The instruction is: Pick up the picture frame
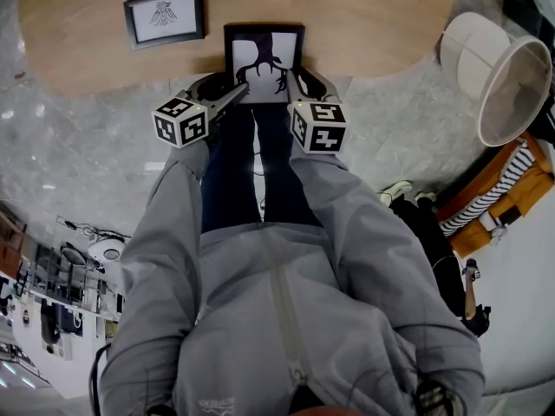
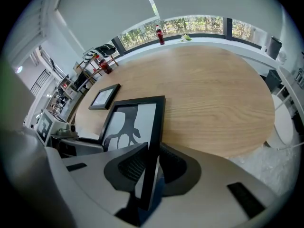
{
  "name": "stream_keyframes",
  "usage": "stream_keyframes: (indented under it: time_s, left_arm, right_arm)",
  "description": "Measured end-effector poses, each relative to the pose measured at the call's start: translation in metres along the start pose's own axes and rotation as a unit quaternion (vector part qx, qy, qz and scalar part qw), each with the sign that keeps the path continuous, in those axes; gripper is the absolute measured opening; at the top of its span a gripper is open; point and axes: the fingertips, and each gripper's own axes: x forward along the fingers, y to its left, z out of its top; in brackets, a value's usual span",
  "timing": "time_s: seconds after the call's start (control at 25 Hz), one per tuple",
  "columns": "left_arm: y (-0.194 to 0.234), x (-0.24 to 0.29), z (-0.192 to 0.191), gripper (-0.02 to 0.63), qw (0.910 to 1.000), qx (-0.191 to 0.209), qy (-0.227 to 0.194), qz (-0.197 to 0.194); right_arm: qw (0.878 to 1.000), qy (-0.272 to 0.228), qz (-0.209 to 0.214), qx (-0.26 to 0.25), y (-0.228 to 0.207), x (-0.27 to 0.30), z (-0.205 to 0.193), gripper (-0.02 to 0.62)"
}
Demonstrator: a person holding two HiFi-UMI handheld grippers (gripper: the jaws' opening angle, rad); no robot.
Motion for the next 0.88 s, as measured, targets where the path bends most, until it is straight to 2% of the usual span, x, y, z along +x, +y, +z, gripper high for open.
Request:
stream_keyframes:
  time_s: [0.28, 0.68, 0.88]
  left_arm:
    - [0.001, 0.015, -0.003, 0.216, 0.9997, -0.018, 0.016, -0.007]
    - [-0.003, 0.013, -0.003, 0.212, 0.9974, -0.066, 0.006, -0.027]
    - [-0.015, 0.010, -0.008, 0.163, 0.9958, -0.074, 0.016, -0.052]
  right_arm:
    - [1.000, 0.009, 0.011, -0.016, 0.010, 0.002, -0.008, 0.086]
    - [0.999, 0.014, 0.040, -0.029, 0.024, 0.003, -0.018, 0.085]
    - [0.997, 0.018, 0.061, -0.035, 0.031, 0.000, -0.022, 0.084]
